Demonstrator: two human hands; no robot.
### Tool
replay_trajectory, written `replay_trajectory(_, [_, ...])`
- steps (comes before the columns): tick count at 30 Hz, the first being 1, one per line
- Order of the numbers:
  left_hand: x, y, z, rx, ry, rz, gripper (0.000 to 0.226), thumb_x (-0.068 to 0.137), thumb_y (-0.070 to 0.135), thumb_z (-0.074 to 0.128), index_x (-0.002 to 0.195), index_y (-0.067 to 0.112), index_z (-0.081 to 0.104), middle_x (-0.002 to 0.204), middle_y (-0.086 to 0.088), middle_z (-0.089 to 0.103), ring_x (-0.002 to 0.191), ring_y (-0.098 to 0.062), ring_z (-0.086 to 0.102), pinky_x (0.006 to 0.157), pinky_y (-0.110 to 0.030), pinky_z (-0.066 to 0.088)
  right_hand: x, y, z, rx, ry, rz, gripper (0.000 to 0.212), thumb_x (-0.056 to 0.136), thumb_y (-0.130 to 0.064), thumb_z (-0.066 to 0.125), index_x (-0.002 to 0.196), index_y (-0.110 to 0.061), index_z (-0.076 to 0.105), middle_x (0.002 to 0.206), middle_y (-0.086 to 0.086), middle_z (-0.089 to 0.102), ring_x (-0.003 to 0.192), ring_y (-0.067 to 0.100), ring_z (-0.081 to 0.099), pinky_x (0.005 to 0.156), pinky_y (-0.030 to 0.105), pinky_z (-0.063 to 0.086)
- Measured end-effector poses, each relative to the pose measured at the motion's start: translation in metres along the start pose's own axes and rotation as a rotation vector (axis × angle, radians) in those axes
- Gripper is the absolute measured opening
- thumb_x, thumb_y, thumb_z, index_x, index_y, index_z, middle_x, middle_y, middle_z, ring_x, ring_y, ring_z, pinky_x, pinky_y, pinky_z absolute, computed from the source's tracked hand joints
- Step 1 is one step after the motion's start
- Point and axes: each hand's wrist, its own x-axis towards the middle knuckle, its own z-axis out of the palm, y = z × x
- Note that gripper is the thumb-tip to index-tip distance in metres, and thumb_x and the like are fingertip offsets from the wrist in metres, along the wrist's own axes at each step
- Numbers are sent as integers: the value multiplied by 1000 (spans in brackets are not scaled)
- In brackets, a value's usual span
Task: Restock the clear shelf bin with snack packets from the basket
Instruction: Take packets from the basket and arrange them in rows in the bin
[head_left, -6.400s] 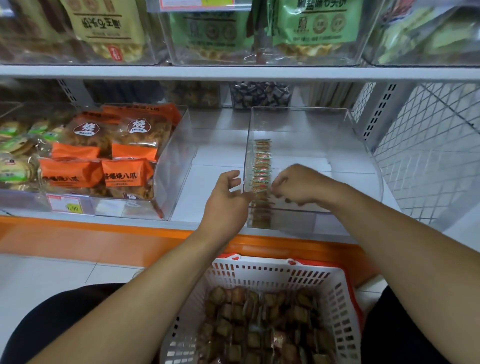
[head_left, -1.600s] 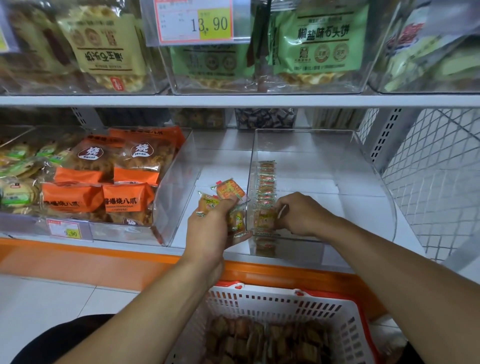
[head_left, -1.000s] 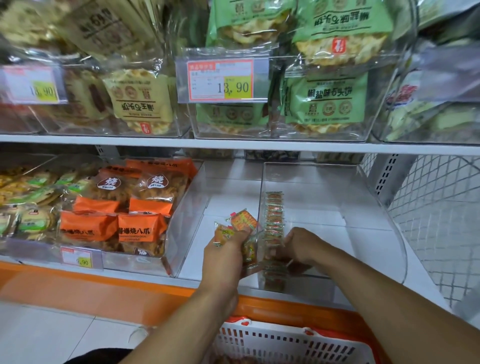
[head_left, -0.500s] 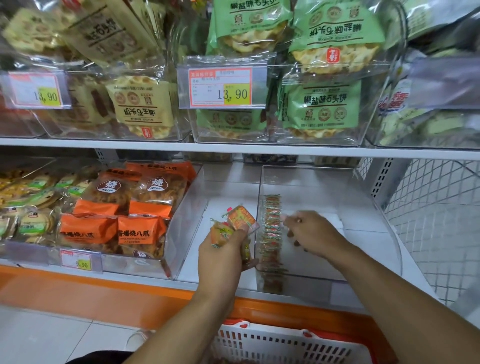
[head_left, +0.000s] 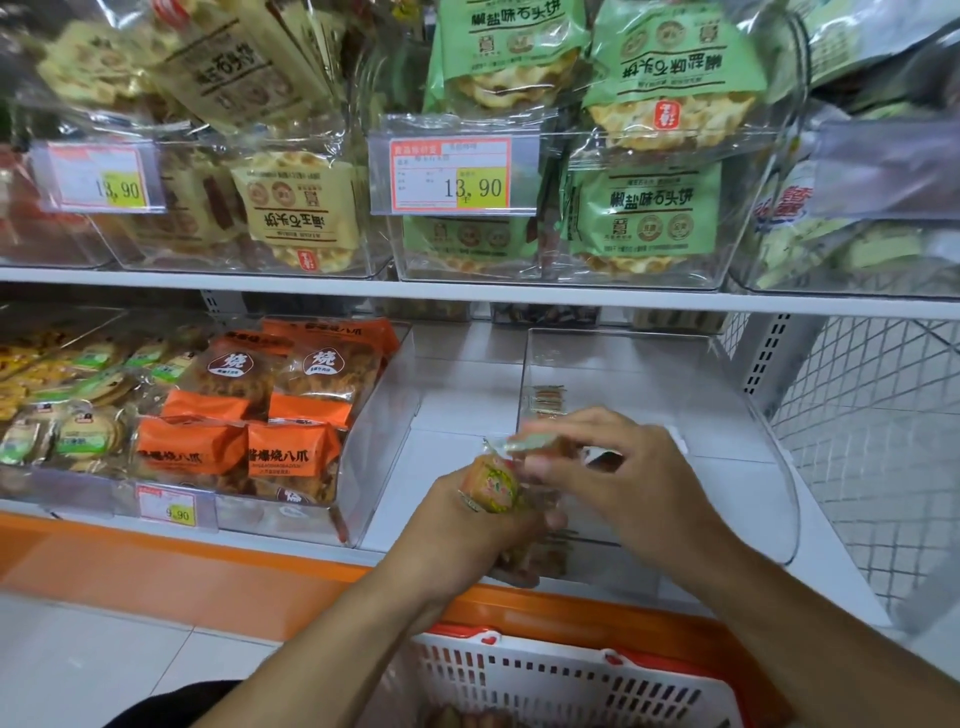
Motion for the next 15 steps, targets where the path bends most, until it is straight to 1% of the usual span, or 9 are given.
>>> replay_trajectory(2, [-2,1,-1,-4,-76,-33,29,71,18,86,98,24,78,82,-4,77,73,-17,75,63,-37,61,-8,0,5,-166,-146,-91,42,89,-21,76,117,-51,70,125,-28,60,108,-6,60,81,9,51])
replay_trajectory(4, [-3,2,-5,-22,-120,-50,33,66,9,81,97,21,79,85,-10,77,74,-20,75,63,-35,60,-12,0,1,-228,-316,-115,48,97,-22,67,128,-58,59,144,-35,43,130,-10,44,91,4,43])
replay_trajectory(6, [-4,3,-9,-35,-147,-44,34,65,2,80,95,20,78,83,-11,76,71,-20,73,63,-33,59,-14,-2,-3,-120,-460,-73,42,102,-31,55,134,-59,53,153,-38,29,138,-12,35,98,10,44])
replay_trajectory(7, [-5,3,-10,-32,-164,-35,33,68,0,81,95,19,78,84,-12,75,70,-20,72,63,-33,59,-15,-3,-4,-85,-485,-67,39,103,-36,50,135,-58,52,154,-38,26,141,-11,31,103,15,42])
replay_trajectory(8, [-6,4,-11,-25,-185,-26,32,70,-1,82,96,17,77,84,-13,74,70,-19,71,63,-33,59,-17,-3,-3,-74,-478,-69,37,104,-38,49,136,-56,53,155,-36,28,142,-10,30,107,19,40])
replay_trajectory(9, [-7,4,-11,-17,-209,-19,30,71,-1,83,96,16,78,85,-12,74,71,-19,70,63,-33,59,-18,-2,-2,-49,-449,-64,36,104,-36,51,136,-52,56,153,-33,33,141,-8,33,106,17,40])
replay_trajectory(11, [-9,5,-11,1,-245,-23,31,71,-1,84,96,15,77,83,-8,73,75,-19,71,62,-33,60,-20,-1,0,-14,-378,-58,43,99,-24,62,136,-46,59,147,-26,44,134,-4,46,100,12,43])
replay_trajectory(13, [-11,7,-9,36,-262,-36,33,72,-5,84,97,14,76,83,-6,74,77,-19,73,62,-33,60,-21,-1,-4,-38,-340,-35,56,93,-20,71,140,-46,54,141,-22,51,128,0,53,97,14,46])
replay_trajectory(15, [-12,9,-7,79,-270,-41,34,73,-6,83,96,17,77,87,-9,75,78,-21,73,62,-33,61,-20,-3,-11,-151,-356,-19,67,92,-27,74,146,-51,42,143,-27,47,130,-3,49,100,15,45])
